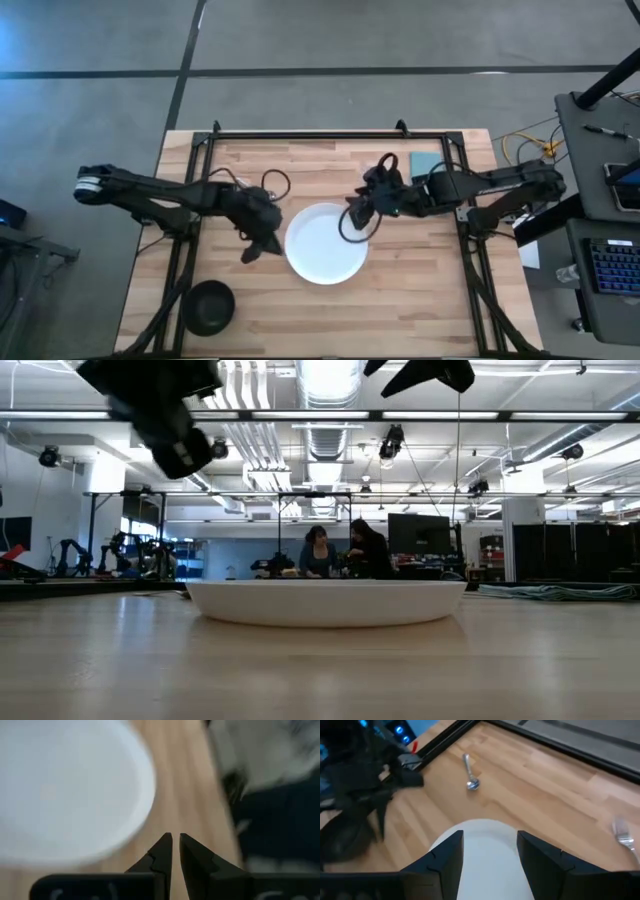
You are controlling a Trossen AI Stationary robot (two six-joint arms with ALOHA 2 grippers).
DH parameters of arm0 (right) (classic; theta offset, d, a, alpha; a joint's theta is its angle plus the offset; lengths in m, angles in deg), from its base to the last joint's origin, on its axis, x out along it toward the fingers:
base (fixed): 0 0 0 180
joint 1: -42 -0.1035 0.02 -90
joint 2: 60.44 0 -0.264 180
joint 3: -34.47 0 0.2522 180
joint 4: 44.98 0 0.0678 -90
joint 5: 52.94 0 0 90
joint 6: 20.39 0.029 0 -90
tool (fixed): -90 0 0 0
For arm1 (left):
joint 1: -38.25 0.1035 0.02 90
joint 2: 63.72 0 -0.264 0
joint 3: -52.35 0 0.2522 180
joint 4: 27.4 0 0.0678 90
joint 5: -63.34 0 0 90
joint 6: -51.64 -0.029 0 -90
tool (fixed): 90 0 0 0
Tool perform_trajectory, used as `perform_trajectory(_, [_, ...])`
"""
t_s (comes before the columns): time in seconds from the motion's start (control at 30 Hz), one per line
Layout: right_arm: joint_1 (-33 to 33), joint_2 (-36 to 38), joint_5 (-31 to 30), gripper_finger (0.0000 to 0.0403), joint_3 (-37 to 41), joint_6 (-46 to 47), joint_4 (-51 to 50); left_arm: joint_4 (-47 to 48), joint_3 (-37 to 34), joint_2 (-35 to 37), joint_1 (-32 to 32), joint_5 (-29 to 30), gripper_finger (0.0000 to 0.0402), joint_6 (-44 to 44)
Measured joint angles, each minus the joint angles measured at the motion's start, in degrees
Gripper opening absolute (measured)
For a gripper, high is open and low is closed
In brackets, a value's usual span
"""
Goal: Set table place
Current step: Put the black bowl onto the white plate
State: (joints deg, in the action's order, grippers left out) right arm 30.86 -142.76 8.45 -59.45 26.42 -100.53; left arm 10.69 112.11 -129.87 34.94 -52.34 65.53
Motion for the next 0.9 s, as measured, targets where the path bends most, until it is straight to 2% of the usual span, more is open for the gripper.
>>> perform_trajectory(0.07, [-1.22,-0.04,0.05,0.0177,0.07,0.09,-0.15,9.26,1.60,1.32,-1.77,4.31,0.0020,-6.05])
perform_trajectory(0.13, [-1.82,-0.04,0.07,0.0175,0.21,0.34,-0.57,16.38,2.72,3.71,-4.59,11.70,0.0020,-9.93])
perform_trajectory(0.2, [-1.80,-0.04,0.10,0.0172,0.25,1.03,-1.45,20.98,3.23,6.89,-7.40,19.70,0.0020,-11.08])
perform_trajectory(0.27, [-1.41,-0.04,0.08,0.0169,0.26,0.95,-1.74,22.70,3.30,10.16,-9.71,24.23,0.0020,-10.82])
perform_trajectory(0.43, [-0.57,-0.04,0.78,0.0164,0.15,-0.12,-1.69,22.48,3.24,17.06,-13.49,24.50,0.0020,-0.56])
perform_trajectory(0.6, [-1.70,-0.21,1.54,0.0167,0.61,-0.28,-2.31,24.68,3.23,20.98,-19.30,24.45,0.0020,11.34])
perform_trajectory(0.73, [-2.38,-0.26,1.61,0.0172,1.27,-0.31,-3.64,28.61,3.17,20.55,-25.72,24.88,0.0020,19.76])
perform_trajectory(0.9, [-2.34,-0.28,1.57,0.0173,1.56,-0.31,-4.06,31.29,3.06,16.35,-33.59,25.42,0.0020,24.51])
